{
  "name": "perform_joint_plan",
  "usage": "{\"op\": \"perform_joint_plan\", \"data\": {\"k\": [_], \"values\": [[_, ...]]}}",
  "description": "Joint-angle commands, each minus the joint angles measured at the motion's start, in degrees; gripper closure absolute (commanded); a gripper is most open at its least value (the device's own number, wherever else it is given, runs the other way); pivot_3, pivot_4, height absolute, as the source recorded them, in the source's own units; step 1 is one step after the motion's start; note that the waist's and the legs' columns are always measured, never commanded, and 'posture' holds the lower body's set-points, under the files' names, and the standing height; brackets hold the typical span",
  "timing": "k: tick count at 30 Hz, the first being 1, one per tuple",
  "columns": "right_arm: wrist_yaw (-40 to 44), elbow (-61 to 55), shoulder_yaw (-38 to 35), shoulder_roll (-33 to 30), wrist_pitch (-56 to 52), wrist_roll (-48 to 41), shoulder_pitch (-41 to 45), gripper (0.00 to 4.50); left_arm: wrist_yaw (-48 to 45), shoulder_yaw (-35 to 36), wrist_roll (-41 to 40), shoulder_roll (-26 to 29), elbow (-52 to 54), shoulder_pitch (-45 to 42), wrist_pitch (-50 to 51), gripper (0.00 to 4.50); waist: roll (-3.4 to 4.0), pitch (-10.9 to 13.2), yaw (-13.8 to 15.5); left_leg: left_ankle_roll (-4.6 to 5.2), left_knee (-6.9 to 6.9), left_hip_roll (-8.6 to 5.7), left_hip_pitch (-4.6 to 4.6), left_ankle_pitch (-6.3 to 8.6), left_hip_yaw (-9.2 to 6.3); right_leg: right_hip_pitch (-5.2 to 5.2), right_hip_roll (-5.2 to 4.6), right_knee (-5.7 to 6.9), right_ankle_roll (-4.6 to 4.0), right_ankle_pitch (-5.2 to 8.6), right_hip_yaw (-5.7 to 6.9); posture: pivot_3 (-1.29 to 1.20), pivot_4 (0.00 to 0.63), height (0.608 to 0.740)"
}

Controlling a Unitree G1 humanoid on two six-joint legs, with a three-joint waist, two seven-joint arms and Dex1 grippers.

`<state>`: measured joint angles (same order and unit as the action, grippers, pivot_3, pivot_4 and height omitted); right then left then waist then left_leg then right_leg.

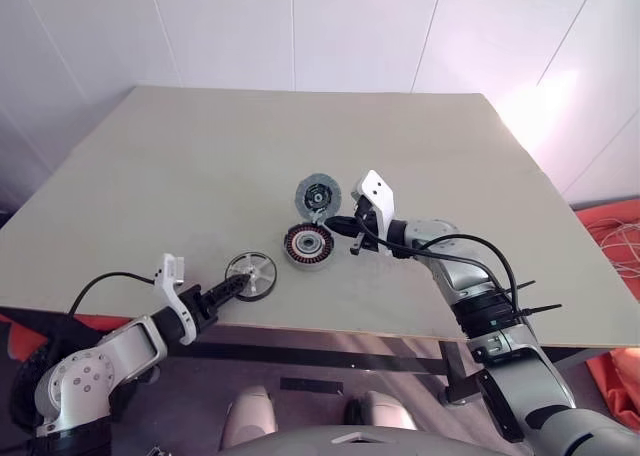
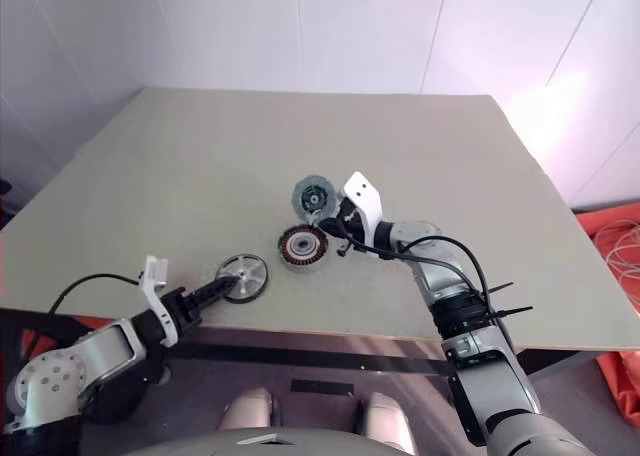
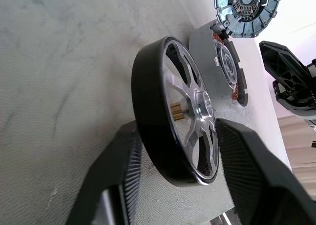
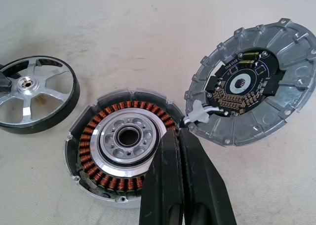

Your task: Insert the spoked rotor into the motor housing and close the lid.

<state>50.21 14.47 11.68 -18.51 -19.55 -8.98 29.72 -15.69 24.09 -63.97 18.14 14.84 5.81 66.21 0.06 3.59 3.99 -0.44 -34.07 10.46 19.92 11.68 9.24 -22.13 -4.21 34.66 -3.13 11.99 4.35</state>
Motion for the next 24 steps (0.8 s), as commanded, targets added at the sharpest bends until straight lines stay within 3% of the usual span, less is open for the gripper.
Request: {"op": "perform_joint_plan", "data": {"k": [1, 8, 13, 24], "values": [[-0.08, -2.69, -1.32, -0.31, 0.16, -0.97, 0.71, 4.5, 0.06, -0.17, -1.72, 0.29, 0.62, -0.38, -0.2, 2.85, 0.0, 0.0, 0.0, 0.0, 0.01, 0.0, 0.01, 0.0, 0.0, -0.01, 0.0, 0.0, 0.0, 0.0, 0.0, 0.0, 0.0, 0.74], [-0.11, -2.36, -1.33, -0.26, 0.28, -0.94, 0.92, 4.5, 0.32, -0.32, -2.2, 0.47, 0.73, -0.15, -0.85, 2.85, 0.0, 0.0, 0.0, 0.03, 0.01, -0.01, 0.05, 0.02, 0.0, -0.02, 0.0, -0.01, 0.0, 0.0, 0.01, 0.0, 0.0, 0.74], [-0.52, -1.94, -1.53, -0.21, 0.39, -0.83, 1.24, 4.5, 0.51, 0.33, -4.19, 0.57, 0.71, -0.03, -1.81, 4.06, 0.0, 0.0, -0.01, 0.03, 0.01, 0.0, -0.04, 0.02, 0.0, 0.04, 0.0, -0.01, 0.0, 0.0, 0.01, 0.0, 0.0, 0.74], [-0.98, 0.02, -3.86, -3.35, 0.48, -0.4, 1.59, 4.5, 0.93, 0.43, -8.49, 0.29, 1.47, -0.66, -2.63, 4.06, 0.0, 0.0, -0.04, 0.0, 0.0, -0.01, -0.04, 0.0, 0.0, 0.03, 0.0, -0.02, 0.01, 0.01, 0.01, 0.0, 0.0, 0.74]]}}
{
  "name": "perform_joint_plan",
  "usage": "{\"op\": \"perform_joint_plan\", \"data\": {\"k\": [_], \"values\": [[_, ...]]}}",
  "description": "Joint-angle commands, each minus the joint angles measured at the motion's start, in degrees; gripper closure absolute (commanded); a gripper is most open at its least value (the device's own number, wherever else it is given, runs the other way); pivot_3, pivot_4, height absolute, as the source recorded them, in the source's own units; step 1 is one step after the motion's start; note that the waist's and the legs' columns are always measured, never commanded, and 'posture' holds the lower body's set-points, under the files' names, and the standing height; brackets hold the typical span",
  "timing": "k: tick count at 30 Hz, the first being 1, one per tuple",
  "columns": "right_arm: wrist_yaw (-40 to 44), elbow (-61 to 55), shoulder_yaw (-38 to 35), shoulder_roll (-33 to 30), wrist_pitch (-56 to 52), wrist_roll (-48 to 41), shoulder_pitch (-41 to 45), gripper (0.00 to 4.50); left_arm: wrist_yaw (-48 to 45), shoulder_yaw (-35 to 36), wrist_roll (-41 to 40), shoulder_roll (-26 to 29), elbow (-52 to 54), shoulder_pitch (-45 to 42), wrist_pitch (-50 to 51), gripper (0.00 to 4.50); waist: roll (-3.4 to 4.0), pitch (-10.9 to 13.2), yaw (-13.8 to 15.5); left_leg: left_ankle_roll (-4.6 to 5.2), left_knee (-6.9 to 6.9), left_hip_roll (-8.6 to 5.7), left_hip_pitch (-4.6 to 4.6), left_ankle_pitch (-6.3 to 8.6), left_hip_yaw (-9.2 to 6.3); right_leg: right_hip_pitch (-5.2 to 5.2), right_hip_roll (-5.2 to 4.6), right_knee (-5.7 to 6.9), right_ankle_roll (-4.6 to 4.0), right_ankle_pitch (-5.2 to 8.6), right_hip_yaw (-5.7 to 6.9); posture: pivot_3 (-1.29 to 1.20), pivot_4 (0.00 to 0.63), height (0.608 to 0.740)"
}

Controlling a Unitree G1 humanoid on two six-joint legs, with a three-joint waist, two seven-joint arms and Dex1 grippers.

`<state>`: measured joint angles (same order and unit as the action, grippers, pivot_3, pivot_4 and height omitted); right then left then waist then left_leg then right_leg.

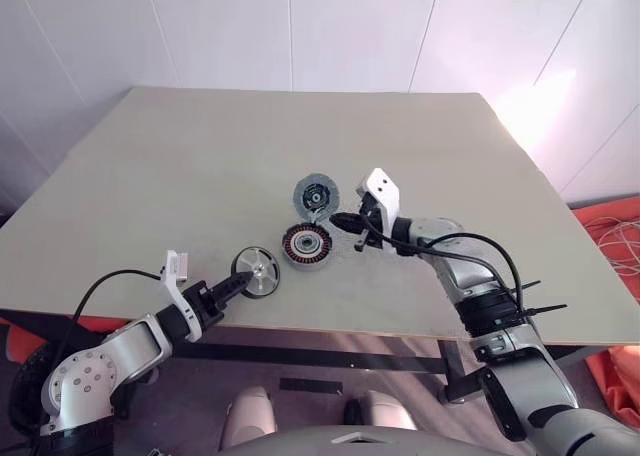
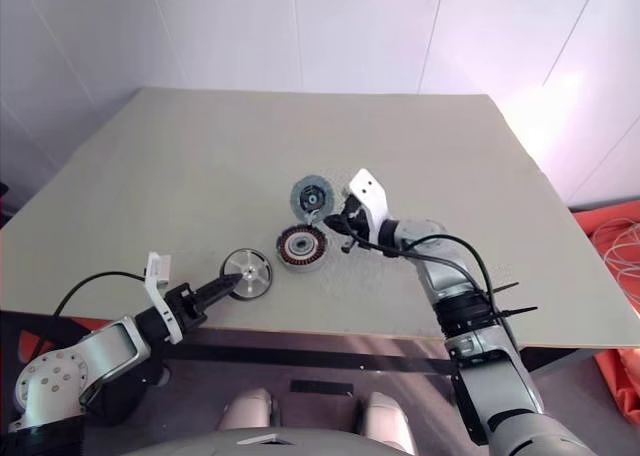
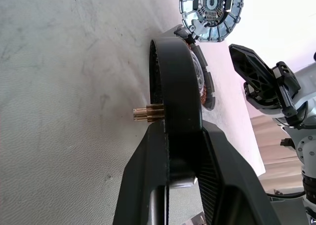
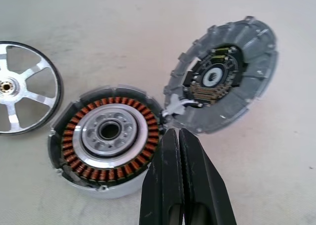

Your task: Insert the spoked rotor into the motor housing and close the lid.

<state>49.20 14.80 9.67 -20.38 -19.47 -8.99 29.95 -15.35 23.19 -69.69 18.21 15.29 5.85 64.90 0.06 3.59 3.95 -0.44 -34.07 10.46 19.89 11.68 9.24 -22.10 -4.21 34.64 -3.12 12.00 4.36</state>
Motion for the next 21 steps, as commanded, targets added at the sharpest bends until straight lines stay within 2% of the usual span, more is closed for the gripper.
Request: {"op": "perform_joint_plan", "data": {"k": [1, 6, 12, 18, 21], "values": [[0.21, 0.13, -1.97, -2.32, 0.39, -0.13, 1.1, 4.5, 0.88, 1.83, -4.23, -0.06, 1.15, -1.12, -1.59, 4.06, 0.0, 0.0, 0.01, 0.0, 0.0, 0.0, 0.01, 0.0, 0.0, -0.01, 0.0, 0.0, 0.0, 0.0, 0.0, 0.0, 0.0, 0.74], [0.78, 1.68, -1.26, -6.63, 0.63, 1.59, -0.78, 4.5, 4.58, 5.18, -12.33, -0.93, -1.18, -4.44, -4.45, 4.06, 0.0, 0.0, 0.25, 0.02, 0.0, -0.02, 0.09, 0.01, 0.0, -0.03, 0.0, 0.0, 0.0, 0.0, 0.02, 0.0, 0.0, 0.74], [3.49, -1.53, -0.2, -8.61, -0.74, 0.88, -3.37, 4.5, 11.74, 3.76, -25.61, 0.84, -4.02, -7.73, -4.23, 4.06, -0.02, 0.0, 0.12, 0.04, -0.01, -0.04, 0.1, 0.02, 0.01, -0.03, 0.01, 0.0, 0.0, 0.0, 0.02, 0.0, 0.0, 0.74], [6.22, -4.83, 0.59, -9.58, -1.92, 0.59, -5.86, 4.5, 13.32, 0.12, -30.29, 1.94, -10.01, -11.47, -4.48, 4.06, -0.03, 0.0, 0.36, 0.03, -0.02, -0.04, 0.07, 0.02, 0.01, -0.01, 0.02, 0.02, 0.0, 0.0, 0.02, 0.0, 0.0, 0.74], [7.95, -7.5, 0.67, -10.4, -2.39, 0.02, -7.13, 4.5, 12.4, -1.3, -30.74, 0.29, -17.23, -15.22, -4.8, 4.06, -0.04, 0.01, 0.76, 0.04, -0.04, -0.07, 0.08, 0.02, 0.01, 0.0, 0.01, 0.0, 0.02, 0.0, 0.02, 0.0, 0.0, 0.74]]}}
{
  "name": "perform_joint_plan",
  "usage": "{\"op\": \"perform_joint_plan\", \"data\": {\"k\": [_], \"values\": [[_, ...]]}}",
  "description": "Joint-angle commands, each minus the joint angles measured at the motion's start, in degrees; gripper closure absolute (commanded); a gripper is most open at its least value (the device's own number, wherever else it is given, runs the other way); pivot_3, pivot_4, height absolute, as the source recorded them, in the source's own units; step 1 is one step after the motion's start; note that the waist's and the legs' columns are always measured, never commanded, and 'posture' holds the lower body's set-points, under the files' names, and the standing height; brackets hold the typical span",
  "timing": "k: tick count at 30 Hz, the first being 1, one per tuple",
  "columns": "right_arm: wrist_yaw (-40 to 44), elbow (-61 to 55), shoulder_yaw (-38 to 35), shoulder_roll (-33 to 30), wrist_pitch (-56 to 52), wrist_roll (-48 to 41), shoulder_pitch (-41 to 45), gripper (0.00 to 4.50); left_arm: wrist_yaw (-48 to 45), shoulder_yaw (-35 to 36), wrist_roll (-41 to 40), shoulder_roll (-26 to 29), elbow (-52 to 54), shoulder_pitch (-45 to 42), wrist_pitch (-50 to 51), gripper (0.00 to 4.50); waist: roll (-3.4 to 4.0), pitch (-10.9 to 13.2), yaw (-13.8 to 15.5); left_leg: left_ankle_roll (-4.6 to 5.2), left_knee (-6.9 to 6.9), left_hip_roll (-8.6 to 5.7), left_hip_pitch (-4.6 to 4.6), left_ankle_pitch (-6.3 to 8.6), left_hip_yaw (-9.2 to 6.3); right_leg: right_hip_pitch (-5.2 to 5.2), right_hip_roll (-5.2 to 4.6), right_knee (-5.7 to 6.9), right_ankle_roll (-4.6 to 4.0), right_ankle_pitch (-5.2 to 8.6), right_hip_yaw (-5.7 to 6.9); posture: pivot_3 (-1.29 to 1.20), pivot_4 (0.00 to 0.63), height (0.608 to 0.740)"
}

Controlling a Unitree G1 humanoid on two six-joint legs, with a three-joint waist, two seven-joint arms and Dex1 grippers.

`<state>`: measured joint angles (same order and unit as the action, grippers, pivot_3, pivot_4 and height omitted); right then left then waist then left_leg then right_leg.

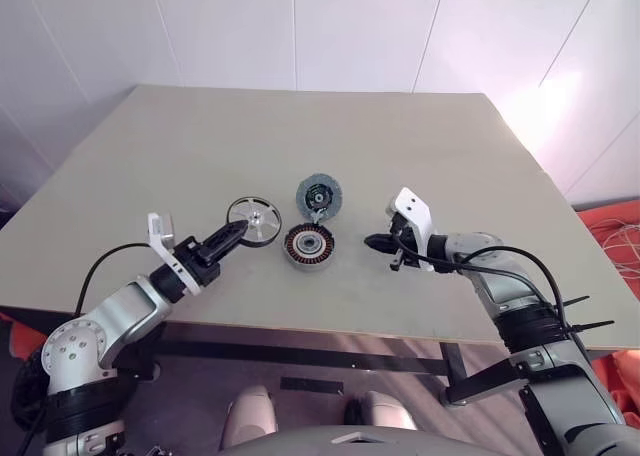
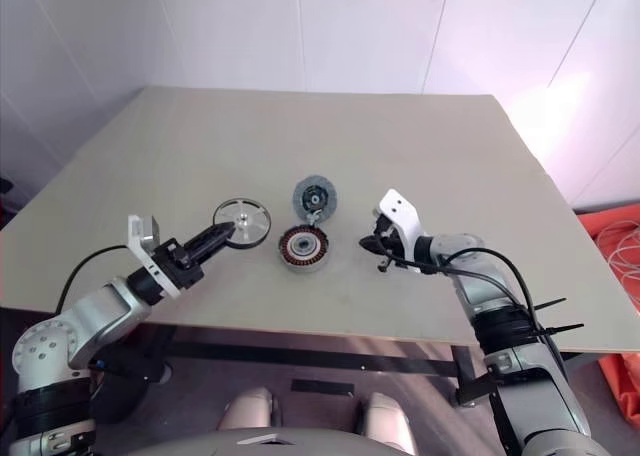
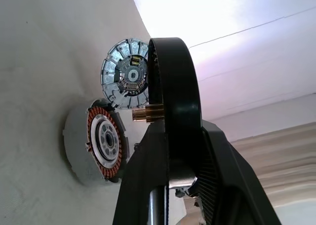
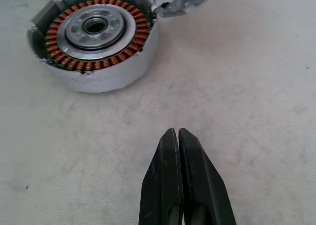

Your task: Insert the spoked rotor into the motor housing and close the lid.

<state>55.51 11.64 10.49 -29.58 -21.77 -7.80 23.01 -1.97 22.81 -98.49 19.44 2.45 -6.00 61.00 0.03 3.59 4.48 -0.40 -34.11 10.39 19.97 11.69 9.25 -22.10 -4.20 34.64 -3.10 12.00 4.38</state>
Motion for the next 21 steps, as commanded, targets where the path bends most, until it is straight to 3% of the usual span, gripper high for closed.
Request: {"op": "perform_joint_plan", "data": {"k": [1, 10, 21], "values": [[1.91, -5.03, -0.18, -1.36, -0.23, -1.24, -0.48, 4.5, -1.53, -1.56, -1.49, -1.68, -6.43, -4.53, -0.77, 4.06, -0.01, 0.0, 0.43, 0.0, 0.0, 0.0, 0.01, 0.0, -0.01, 0.0, 0.0, 0.0, 0.01, 0.0, 0.0, 0.0, 0.0, 0.74], [1.82, -8.46, -0.94, -1.98, -1.7, -1.44, -1.74, 4.5, -5.4, -6.21, 5.07, -7.49, -15.19, -11.37, 0.51, 4.06, -0.04, 0.01, 1.09, 0.0, 0.02, 0.03, 0.04, 0.0, -0.02, -0.02, 0.0, -0.02, 0.06, 0.01, 0.01, 0.0, 0.0, 0.74], [0.42, -10.27, -2.18, -3.11, -2.26, -2.0, -2.81, 4.5, -6.78, -6.42, 8.61, -7.25, -14.47, -10.63, 3.31, 4.06, -0.04, 0.01, 1.07, 0.04, 0.02, 0.02, 0.04, 0.03, -0.01, 0.0, 0.0, -0.02, 0.14, 0.07, 0.01, 0.0, 0.0, 0.74]]}}
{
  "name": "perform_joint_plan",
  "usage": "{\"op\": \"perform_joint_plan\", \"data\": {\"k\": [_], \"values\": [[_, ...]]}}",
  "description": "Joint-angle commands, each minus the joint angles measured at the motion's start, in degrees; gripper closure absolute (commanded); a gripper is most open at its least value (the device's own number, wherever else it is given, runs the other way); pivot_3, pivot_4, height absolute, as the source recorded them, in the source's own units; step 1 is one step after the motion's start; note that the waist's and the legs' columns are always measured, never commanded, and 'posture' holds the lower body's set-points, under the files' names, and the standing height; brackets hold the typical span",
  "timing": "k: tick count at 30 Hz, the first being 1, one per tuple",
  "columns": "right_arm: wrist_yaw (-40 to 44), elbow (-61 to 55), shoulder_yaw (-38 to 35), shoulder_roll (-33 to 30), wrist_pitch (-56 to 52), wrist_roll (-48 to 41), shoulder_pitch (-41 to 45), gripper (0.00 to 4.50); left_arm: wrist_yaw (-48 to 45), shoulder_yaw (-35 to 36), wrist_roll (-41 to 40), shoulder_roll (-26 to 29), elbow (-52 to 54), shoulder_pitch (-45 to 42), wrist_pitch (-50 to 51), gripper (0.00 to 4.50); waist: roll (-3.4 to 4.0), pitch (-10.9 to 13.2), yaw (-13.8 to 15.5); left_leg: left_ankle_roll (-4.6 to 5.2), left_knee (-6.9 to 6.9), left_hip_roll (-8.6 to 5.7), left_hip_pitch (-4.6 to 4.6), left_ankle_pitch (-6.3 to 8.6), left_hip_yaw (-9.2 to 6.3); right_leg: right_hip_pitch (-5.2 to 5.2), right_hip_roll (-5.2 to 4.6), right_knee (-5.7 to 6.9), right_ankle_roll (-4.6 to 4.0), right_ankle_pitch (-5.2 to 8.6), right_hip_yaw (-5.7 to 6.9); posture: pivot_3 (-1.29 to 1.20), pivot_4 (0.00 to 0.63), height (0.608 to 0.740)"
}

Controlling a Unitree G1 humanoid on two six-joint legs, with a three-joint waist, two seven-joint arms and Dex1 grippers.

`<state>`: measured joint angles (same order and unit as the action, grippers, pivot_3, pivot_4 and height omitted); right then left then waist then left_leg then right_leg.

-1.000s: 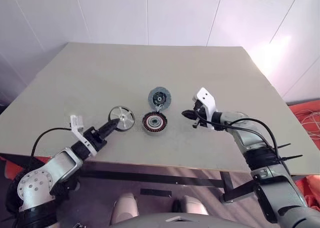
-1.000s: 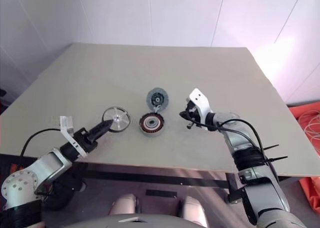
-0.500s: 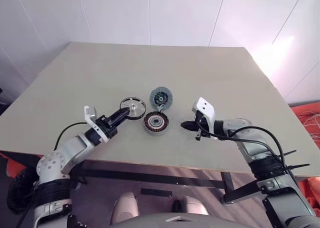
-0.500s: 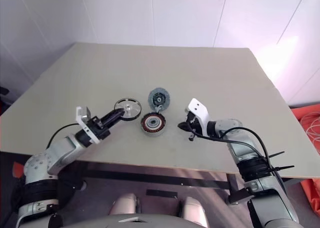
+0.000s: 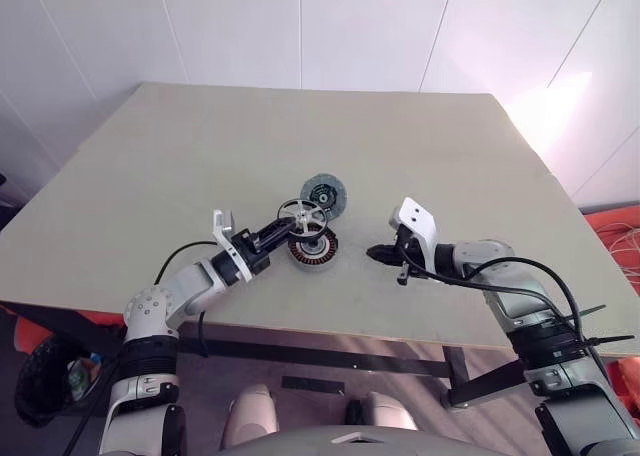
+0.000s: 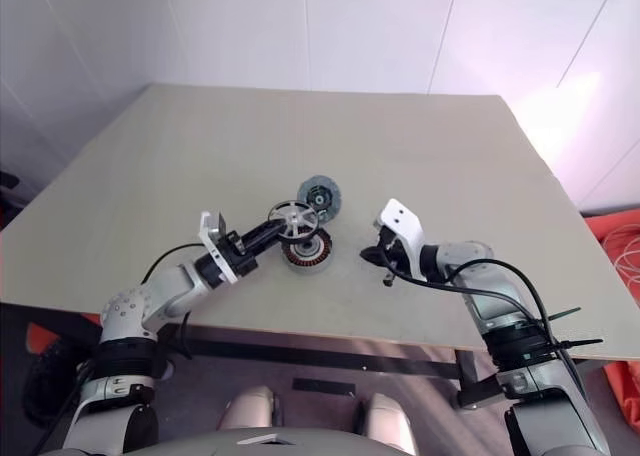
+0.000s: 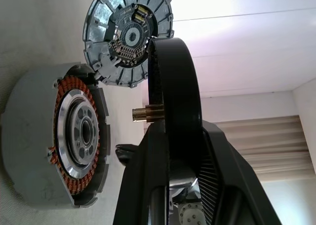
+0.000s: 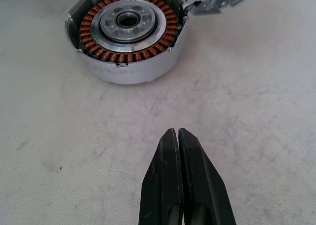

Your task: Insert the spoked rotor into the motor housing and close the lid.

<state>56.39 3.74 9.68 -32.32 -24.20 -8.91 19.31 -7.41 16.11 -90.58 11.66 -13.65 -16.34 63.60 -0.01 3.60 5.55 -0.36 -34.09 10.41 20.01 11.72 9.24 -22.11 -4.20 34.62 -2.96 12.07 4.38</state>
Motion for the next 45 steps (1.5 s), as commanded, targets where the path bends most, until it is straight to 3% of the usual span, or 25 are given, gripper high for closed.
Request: {"op": "perform_joint_plan", "data": {"k": [1, 29, 37, 45], "values": [[-0.6, -2.29, -1.35, -0.32, 0.22, -0.9, 0.98, 4.5, -1.42, 0.44, 0.87, 0.41, 1.57, -0.31, 0.78, 4.06, 0.0, 0.0, 0.01, 0.0, 0.0, 0.0, 0.0, 0.0, 0.0, 0.0, 0.0, 0.0, 0.0, 0.0, 0.0, 0.0, 0.0, 0.74], [-2.99, -1.17, -1.25, 0.98, 1.15, -0.62, 1.99, 4.5, -5.13, 1.63, 12.95, -3.3, -0.4, -2.0, -0.24, 4.06, 0.0, 0.0, 0.03, 0.02, -0.01, -0.01, 0.03, 0.01, -0.01, 0.0, -0.01, -0.02, 0.0, 0.0, 0.01, 0.0, 0.0, 0.74], [-4.02, -0.21, -1.02, 1.34, 1.71, -0.4, 2.61, 4.5, -4.94, 2.73, 12.52, -3.77, 0.4, -1.44, 1.46, 1.59, 0.0, 0.0, 0.03, 0.02, -0.01, -0.02, 0.02, 0.01, 0.0, 0.02, -0.02, -0.02, 0.0, 0.0, 0.01, 0.0, 0.0, 0.74], [-4.33, 0.21, -1.01, 1.46, 1.94, -0.42, 2.69, 4.5, -5.54, 4.65, 12.81, -1.78, 2.61, -0.87, 1.25, 1.59, 0.0, 0.0, 0.0, 0.02, 0.0, -0.01, 0.01, 0.01, -0.01, 0.01, -0.02, -0.02, 0.0, 0.0, 0.02, 0.0, 0.0, 0.74]]}}
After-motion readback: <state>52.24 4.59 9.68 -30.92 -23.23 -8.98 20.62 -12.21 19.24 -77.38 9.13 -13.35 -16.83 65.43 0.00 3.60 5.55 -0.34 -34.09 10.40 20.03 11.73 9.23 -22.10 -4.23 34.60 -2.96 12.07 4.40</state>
